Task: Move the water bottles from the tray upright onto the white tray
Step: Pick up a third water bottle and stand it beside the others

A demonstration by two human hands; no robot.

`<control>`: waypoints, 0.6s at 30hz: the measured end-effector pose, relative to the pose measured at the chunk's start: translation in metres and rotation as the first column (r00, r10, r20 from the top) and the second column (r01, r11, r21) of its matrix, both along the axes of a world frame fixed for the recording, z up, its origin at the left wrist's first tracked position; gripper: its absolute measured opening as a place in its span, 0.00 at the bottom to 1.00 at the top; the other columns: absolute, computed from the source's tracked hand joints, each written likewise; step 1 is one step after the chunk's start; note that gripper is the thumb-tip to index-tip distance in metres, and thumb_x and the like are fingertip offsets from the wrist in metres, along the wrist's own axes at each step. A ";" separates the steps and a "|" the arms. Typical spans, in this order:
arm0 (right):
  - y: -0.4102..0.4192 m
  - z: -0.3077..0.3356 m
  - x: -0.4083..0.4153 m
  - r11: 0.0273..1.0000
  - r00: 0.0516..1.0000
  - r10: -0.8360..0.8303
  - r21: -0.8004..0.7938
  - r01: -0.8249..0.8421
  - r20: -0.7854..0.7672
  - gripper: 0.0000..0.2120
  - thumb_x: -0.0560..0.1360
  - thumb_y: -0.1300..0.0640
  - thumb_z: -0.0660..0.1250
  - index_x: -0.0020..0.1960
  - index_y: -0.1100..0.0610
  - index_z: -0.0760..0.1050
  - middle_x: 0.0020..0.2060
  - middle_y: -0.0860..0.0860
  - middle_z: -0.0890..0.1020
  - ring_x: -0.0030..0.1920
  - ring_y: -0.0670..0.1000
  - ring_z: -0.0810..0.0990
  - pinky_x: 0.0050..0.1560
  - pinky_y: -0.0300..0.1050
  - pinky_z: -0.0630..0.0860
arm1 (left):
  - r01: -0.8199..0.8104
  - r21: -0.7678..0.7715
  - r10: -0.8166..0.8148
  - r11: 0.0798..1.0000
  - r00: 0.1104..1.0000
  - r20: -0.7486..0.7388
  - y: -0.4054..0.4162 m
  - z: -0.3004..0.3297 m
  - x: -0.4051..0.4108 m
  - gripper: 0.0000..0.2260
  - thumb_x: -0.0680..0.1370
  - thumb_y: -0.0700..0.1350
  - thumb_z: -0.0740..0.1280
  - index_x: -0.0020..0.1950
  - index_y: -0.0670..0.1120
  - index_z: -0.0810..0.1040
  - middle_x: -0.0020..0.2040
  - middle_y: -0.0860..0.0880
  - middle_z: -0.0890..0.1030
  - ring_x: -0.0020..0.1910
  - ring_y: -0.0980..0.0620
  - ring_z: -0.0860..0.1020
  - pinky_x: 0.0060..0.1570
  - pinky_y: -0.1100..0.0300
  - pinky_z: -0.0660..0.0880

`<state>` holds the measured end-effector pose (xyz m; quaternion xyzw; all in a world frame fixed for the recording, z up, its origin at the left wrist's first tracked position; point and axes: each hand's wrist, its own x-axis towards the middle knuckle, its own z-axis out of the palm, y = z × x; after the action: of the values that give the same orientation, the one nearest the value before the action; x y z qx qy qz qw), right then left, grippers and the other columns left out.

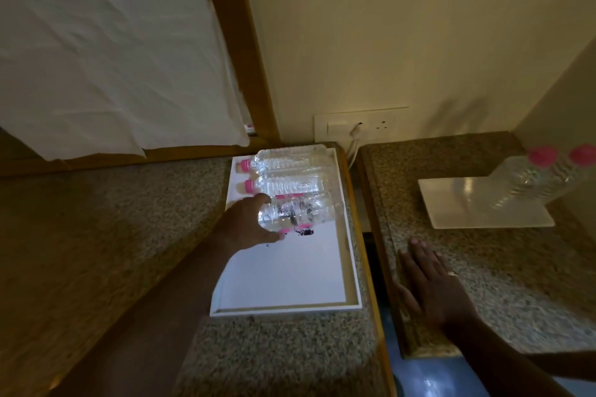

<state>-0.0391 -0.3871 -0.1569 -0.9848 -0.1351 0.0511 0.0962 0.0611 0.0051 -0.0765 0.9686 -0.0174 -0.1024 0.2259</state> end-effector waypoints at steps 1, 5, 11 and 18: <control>0.000 -0.001 0.000 1.000 1.000 0.005 0.005 -0.005 -0.001 0.37 0.81 0.36 0.44 0.71 0.64 0.70 0.72 0.67 0.67 0.72 0.68 0.66 0.68 0.68 0.64 | 0.016 -0.008 -0.016 1.000 1.000 -0.001 0.002 -0.001 -0.005 0.37 0.60 0.62 0.80 0.64 0.48 0.75 0.60 0.47 0.81 0.54 0.49 0.78 0.45 0.62 0.70; -0.003 -0.004 0.001 1.000 1.000 0.019 0.024 -0.018 -0.005 0.35 0.80 0.37 0.48 0.73 0.62 0.68 0.74 0.65 0.65 0.75 0.65 0.61 0.70 0.67 0.64 | 0.054 -0.050 -0.046 0.997 0.988 0.146 0.004 0.014 -0.013 0.33 0.59 0.60 0.80 0.58 0.47 0.78 0.53 0.49 0.79 0.46 0.53 0.75 0.38 0.66 0.68; -0.005 -0.006 0.003 0.999 1.000 0.025 0.047 -0.024 -0.018 0.36 0.80 0.35 0.46 0.74 0.60 0.67 0.75 0.62 0.63 0.75 0.64 0.61 0.70 0.67 0.63 | 0.098 -0.184 -0.060 0.978 0.977 0.203 -0.011 0.075 0.013 0.30 0.58 0.56 0.83 0.56 0.48 0.80 0.47 0.61 0.77 0.45 0.58 0.76 0.39 0.76 0.69; -0.006 -0.005 0.002 0.998 1.000 0.009 0.059 -0.008 -0.018 0.34 0.80 0.36 0.47 0.74 0.59 0.68 0.75 0.61 0.65 0.74 0.64 0.63 0.68 0.67 0.67 | 0.062 -0.447 0.058 0.892 0.967 0.250 -0.063 0.071 0.012 0.30 0.61 0.59 0.78 0.59 0.58 0.72 0.53 0.59 0.77 0.54 0.53 0.77 0.52 0.58 0.79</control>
<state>-0.0366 -0.3932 -0.1617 -0.9805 -0.1399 0.0563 0.1263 0.0735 -0.0583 -0.0055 0.8947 -0.0708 0.0302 0.4400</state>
